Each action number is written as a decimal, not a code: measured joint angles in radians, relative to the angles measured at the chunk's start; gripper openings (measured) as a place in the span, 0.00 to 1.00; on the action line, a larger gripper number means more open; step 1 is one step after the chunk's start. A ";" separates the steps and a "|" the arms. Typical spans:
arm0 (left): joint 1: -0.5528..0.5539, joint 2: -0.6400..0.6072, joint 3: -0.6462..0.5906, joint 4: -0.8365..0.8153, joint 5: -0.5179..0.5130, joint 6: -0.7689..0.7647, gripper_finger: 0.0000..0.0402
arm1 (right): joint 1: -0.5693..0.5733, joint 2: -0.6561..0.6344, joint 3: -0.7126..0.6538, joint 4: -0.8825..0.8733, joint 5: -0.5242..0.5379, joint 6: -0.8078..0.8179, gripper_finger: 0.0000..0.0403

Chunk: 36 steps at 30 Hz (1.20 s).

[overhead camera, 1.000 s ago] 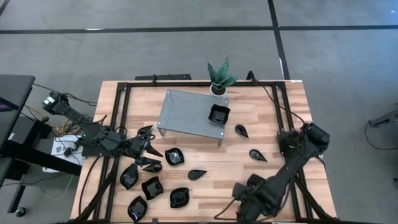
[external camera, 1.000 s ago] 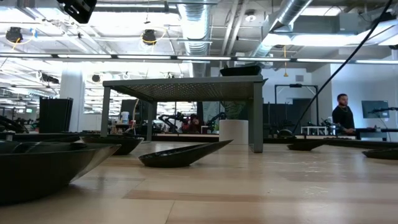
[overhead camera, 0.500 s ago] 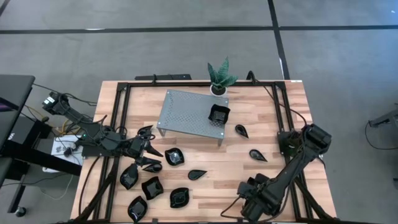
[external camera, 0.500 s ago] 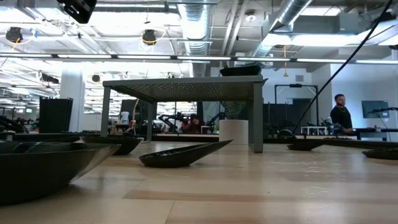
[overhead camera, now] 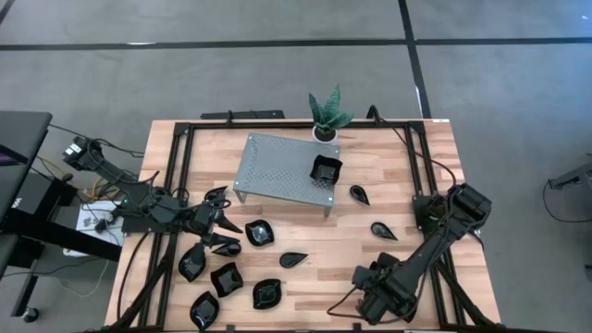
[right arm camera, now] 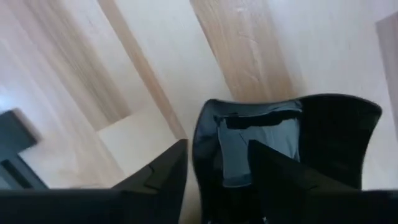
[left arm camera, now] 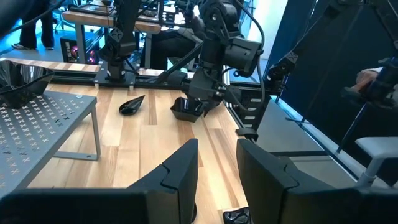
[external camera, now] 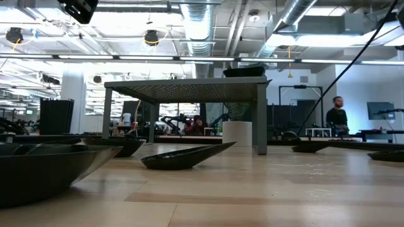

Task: Pick & Place Mini shaped plates
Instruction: Stack the distorted square plate on top of the distorted square plates on the shelf

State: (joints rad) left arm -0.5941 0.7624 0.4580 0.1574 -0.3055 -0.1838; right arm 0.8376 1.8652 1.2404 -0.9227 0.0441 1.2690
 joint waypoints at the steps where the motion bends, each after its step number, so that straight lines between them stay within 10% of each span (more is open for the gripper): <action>1: 0.000 0.000 0.000 0.000 0.000 -0.010 0.28 | -0.006 0.000 -0.004 -0.001 -0.015 -0.006 0.35; 8: 0.000 0.000 0.000 0.000 0.000 -0.068 0.28 | -0.043 0.000 0.004 0.037 -0.047 -0.080 0.03; 16: 0.000 0.000 0.000 0.000 0.000 -0.069 0.28 | -0.137 -0.001 0.201 0.041 -0.008 -0.329 0.01; 25: 0.000 0.000 0.000 0.000 0.000 -0.068 0.28 | -0.314 -0.002 0.557 -0.147 0.312 -0.821 0.01; 36: 0.000 0.000 0.000 0.000 0.000 -0.068 0.28 | -0.643 -0.002 0.757 -0.469 0.563 -0.886 0.00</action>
State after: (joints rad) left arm -0.5941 0.7624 0.4579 0.1574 -0.3057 -0.2520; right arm 0.1941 1.8629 1.9976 -1.3921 0.6069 0.3826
